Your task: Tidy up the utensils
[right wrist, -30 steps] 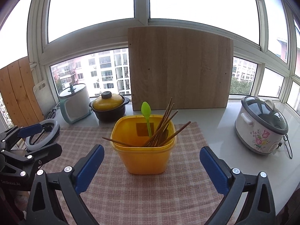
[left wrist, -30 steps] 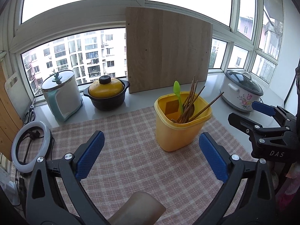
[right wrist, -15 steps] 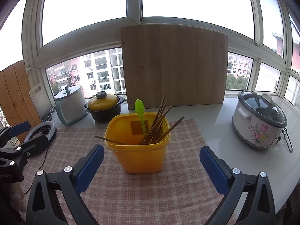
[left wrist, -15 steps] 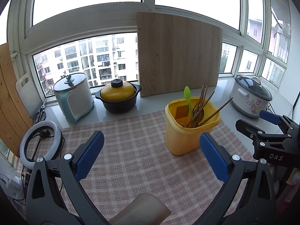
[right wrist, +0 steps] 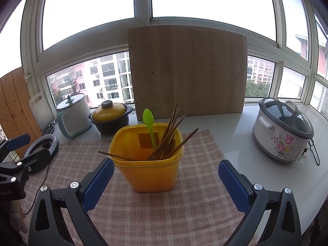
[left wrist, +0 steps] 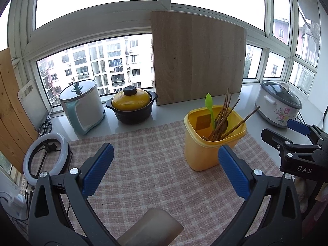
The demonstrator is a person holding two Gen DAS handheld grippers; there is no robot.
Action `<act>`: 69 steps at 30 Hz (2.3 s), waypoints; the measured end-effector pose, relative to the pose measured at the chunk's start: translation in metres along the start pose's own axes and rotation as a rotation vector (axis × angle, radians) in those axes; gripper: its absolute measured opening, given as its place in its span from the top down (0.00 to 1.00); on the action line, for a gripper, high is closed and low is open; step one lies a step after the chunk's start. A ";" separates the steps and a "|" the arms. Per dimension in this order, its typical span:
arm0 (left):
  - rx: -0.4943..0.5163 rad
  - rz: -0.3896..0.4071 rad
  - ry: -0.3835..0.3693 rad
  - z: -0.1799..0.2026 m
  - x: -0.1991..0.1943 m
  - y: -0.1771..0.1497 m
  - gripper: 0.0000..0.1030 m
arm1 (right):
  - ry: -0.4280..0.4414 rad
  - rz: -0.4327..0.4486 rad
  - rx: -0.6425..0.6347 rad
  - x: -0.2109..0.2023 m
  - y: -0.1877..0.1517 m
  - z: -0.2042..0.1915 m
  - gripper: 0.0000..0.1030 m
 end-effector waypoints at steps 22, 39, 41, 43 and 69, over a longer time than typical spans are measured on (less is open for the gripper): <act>-0.004 -0.005 0.001 -0.003 0.008 0.002 0.00 | 0.007 -0.016 -0.024 0.015 0.004 -0.005 0.00; -0.005 -0.004 0.004 -0.003 0.009 0.003 0.00 | 0.016 -0.036 -0.022 0.021 0.001 -0.003 0.00; -0.006 -0.005 0.004 -0.004 0.010 0.003 0.00 | 0.017 -0.035 -0.022 0.021 0.001 -0.003 0.00; -0.006 -0.006 0.005 -0.005 0.011 0.002 0.00 | 0.020 -0.038 -0.022 0.021 0.000 -0.003 0.00; -0.002 -0.004 0.035 -0.007 0.009 -0.002 0.00 | 0.023 -0.069 -0.013 0.027 -0.002 -0.002 0.00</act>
Point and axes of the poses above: each gripper's, at about its wrist camera, not at the fingertips, and x roughly the way its jaws point, z to its right, y to its top, the point moved 2 cm from there along x, roughly the way its jaws point, and after that the axes turned 1 degree about -x, right-handed, at the moved point
